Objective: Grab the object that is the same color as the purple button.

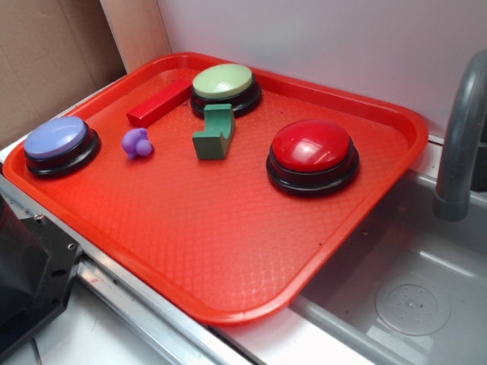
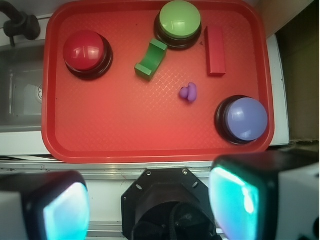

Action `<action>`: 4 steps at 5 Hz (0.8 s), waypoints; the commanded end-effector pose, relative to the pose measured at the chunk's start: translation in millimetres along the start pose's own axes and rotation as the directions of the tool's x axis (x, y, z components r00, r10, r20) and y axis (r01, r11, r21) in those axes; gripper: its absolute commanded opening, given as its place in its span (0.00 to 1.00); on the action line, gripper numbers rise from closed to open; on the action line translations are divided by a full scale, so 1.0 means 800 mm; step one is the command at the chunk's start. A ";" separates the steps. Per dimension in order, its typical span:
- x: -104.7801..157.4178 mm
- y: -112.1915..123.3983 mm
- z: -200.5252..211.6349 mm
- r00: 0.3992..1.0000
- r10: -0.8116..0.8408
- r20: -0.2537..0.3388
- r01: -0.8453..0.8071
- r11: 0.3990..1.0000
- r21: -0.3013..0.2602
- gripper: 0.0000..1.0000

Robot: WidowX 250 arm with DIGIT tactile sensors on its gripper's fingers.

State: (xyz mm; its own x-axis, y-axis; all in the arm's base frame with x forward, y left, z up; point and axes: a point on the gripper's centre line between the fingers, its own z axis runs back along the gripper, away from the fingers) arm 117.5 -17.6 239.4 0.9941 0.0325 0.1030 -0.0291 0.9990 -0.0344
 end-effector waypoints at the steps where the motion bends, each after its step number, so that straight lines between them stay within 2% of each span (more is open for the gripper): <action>1: 0.000 0.000 0.000 1.000 0.000 0.000 0.000 1.000 0.000 1.00; 2: 0.012 0.016 -0.019 0.997 -0.075 0.006 0.075 0.997 0.027 1.00; 3: 0.028 0.041 -0.055 0.996 -0.086 -0.013 0.087 0.995 0.051 1.00; 4: 0.044 0.065 -0.089 0.997 -0.077 0.014 0.076 0.993 0.090 1.00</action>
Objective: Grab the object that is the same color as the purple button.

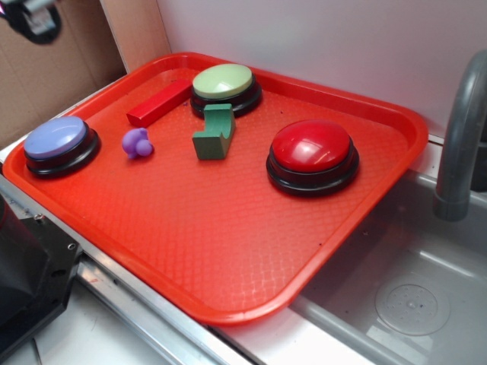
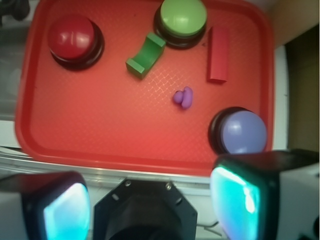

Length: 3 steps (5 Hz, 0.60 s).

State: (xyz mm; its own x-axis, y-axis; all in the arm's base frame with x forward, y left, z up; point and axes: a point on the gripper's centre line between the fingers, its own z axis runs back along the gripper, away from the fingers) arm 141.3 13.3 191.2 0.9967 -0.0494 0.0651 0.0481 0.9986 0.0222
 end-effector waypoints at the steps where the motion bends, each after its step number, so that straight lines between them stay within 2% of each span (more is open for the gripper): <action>1: 0.034 0.048 -0.069 0.998 0.003 0.068 -0.004 1.000 0.012 1.00; 2: 0.051 0.052 -0.103 0.998 0.020 0.065 -0.024 0.998 0.066 1.00; 3: 0.060 0.052 -0.135 0.997 0.026 0.067 -0.031 0.996 0.081 1.00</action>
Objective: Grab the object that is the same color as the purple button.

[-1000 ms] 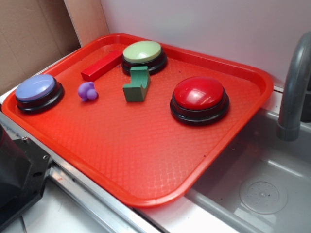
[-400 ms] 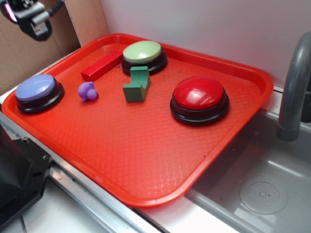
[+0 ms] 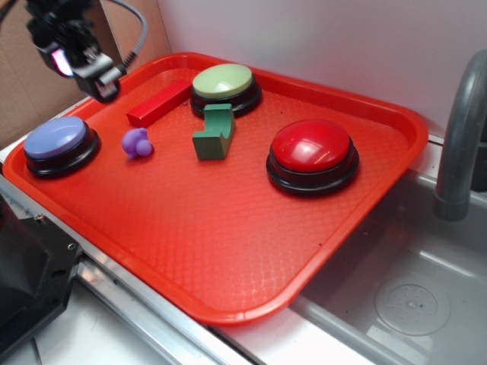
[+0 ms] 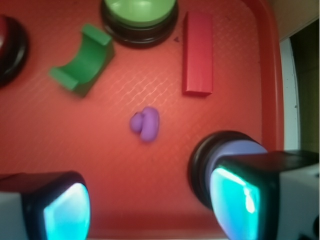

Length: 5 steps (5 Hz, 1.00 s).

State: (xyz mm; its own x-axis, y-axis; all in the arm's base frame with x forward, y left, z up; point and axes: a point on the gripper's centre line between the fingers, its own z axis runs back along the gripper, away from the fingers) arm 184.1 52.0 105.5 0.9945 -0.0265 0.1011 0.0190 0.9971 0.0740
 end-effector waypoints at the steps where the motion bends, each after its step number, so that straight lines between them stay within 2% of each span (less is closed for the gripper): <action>1: 0.021 0.001 -0.056 1.000 -0.007 0.008 0.006 0.999 0.035 1.00; 2: 0.020 0.004 -0.077 1.000 0.007 -0.024 -0.007 1.000 0.029 1.00; 3: 0.017 0.005 -0.090 0.999 0.035 -0.039 -0.034 0.999 0.022 0.81; 4: 0.014 0.005 -0.102 0.998 0.039 -0.052 -0.039 0.999 0.004 0.09; 5: 0.011 0.004 -0.109 0.997 0.049 -0.065 -0.048 0.999 0.009 0.00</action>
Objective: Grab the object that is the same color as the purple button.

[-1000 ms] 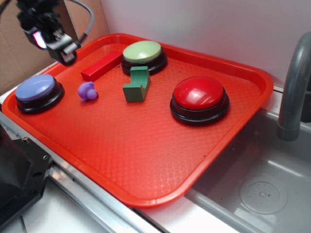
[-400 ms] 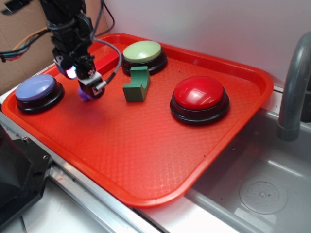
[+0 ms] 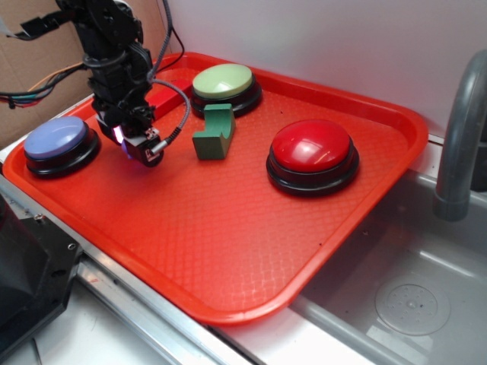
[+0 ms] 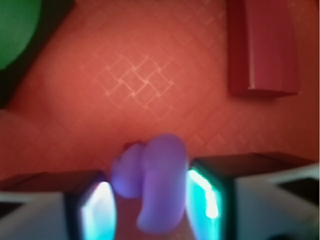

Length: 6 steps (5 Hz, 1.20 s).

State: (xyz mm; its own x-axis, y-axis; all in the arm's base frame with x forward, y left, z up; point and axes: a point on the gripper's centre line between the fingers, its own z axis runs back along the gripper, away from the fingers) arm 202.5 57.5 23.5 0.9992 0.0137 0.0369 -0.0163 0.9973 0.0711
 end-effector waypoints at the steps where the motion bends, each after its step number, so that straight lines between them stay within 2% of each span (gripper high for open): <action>1: 0.002 -0.001 0.013 1.000 0.019 0.011 -0.019 1.000 0.004 0.00; 3: 0.012 -0.021 0.093 0.998 0.047 0.042 -0.046 0.999 -0.010 0.00; 5: 0.003 -0.071 0.157 0.997 -0.053 0.060 0.060 0.991 -0.117 0.00; 6: -0.005 -0.102 0.177 0.989 -0.141 0.053 0.146 0.983 -0.111 0.00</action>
State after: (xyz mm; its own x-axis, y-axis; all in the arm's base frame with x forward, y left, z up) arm 190.1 -34.7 142.3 0.9926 -0.1198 0.0206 0.1205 0.9919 -0.0391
